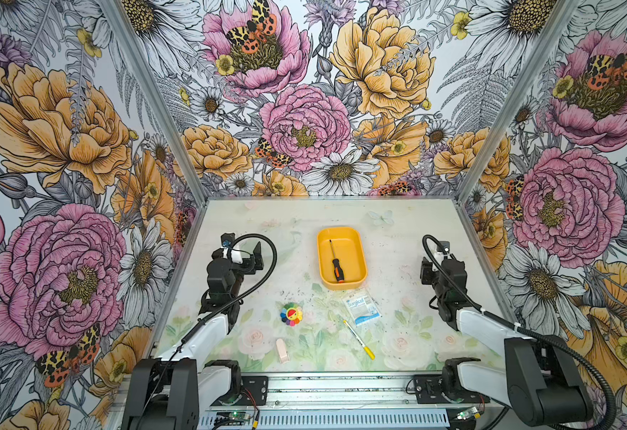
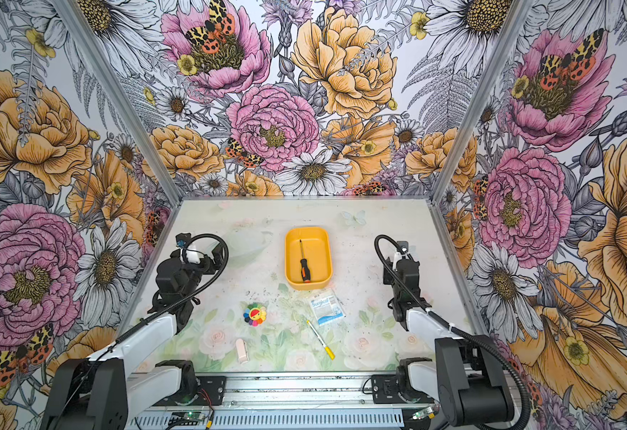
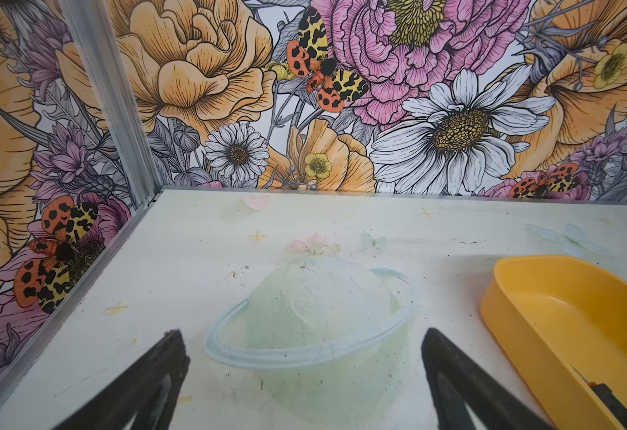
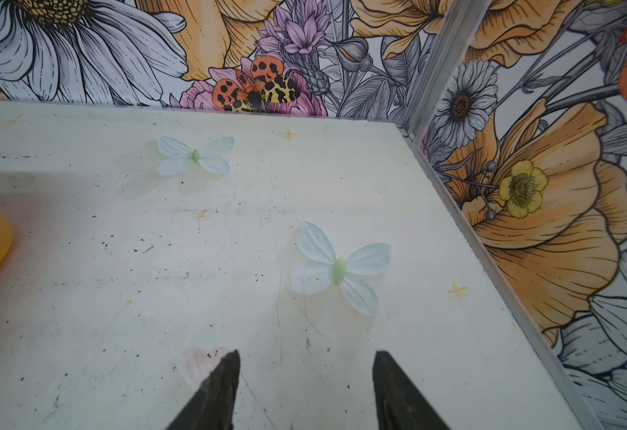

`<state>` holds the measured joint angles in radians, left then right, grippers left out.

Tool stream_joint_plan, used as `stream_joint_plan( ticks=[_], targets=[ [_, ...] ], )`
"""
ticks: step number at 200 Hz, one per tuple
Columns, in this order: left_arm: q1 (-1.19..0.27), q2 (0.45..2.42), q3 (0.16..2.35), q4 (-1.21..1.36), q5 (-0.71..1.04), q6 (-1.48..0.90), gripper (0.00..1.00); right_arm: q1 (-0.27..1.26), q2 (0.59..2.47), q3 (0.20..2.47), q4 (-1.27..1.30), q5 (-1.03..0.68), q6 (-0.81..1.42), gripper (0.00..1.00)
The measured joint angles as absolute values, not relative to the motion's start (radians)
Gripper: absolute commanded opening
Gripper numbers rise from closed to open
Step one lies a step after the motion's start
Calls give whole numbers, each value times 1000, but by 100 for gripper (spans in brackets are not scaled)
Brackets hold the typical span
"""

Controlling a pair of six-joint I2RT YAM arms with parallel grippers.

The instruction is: Put the screwdriver in the bin

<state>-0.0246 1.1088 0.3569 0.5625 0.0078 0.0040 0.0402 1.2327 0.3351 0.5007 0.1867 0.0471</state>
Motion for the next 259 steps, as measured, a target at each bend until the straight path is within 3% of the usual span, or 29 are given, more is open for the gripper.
stream_joint_plan(
  ticks=[85, 190, 219, 259],
  targets=[
    [-1, 1221, 303, 749, 7, 8, 99, 9, 1518, 332, 851, 180, 64, 59],
    [17, 1499, 304, 949, 7, 7, 99, 9, 1529, 333, 909, 191, 70, 64],
    [25, 1549, 368, 904, 7, 7, 99, 9, 1529, 347, 901, 191, 75, 70],
    [28, 1549, 372, 914, -4, 7, 99, 9, 1529, 350, 898, 191, 85, 86]
  ],
)
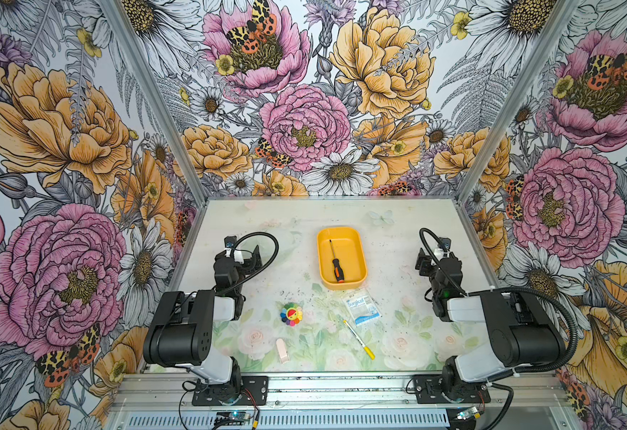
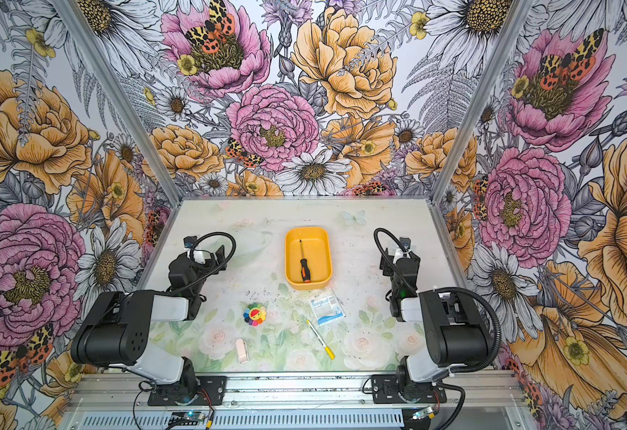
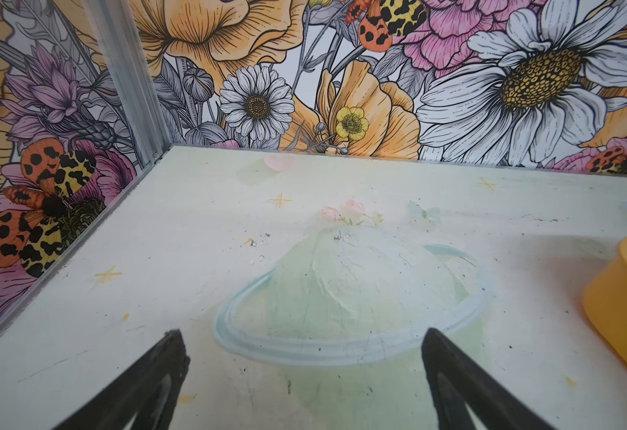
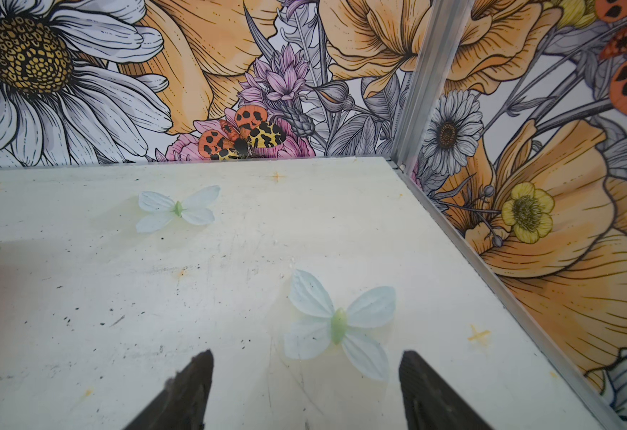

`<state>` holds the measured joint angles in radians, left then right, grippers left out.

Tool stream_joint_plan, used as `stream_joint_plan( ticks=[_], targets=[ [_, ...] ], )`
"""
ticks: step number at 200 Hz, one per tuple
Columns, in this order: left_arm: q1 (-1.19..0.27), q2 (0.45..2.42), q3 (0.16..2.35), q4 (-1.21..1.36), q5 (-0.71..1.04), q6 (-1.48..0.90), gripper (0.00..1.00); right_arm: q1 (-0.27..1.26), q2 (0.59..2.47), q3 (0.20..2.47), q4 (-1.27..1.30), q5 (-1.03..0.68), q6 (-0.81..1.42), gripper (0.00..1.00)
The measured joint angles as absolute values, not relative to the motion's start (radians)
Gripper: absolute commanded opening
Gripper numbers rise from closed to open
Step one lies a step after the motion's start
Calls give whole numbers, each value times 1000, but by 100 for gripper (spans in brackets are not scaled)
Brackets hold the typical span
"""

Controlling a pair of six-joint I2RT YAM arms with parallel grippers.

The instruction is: Put the screwdriver in the bin

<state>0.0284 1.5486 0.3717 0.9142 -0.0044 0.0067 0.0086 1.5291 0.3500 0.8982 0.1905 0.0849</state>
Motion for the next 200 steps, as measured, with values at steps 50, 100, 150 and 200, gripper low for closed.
stream_joint_plan(
  ticks=[50, 100, 150, 200],
  targets=[
    [28, 1549, 372, 915, -12, 6, 99, 9, 1529, 351, 894, 192, 88, 100],
    [28, 1549, 372, 914, -15, 7, 99, 9, 1529, 360, 879, 191, 85, 99],
    [28, 1549, 372, 914, -15, 7, 99, 9, 1529, 363, 872, 191, 85, 100],
    [28, 1549, 372, 914, -15, 7, 99, 9, 1529, 363, 872, 191, 86, 99]
  ],
)
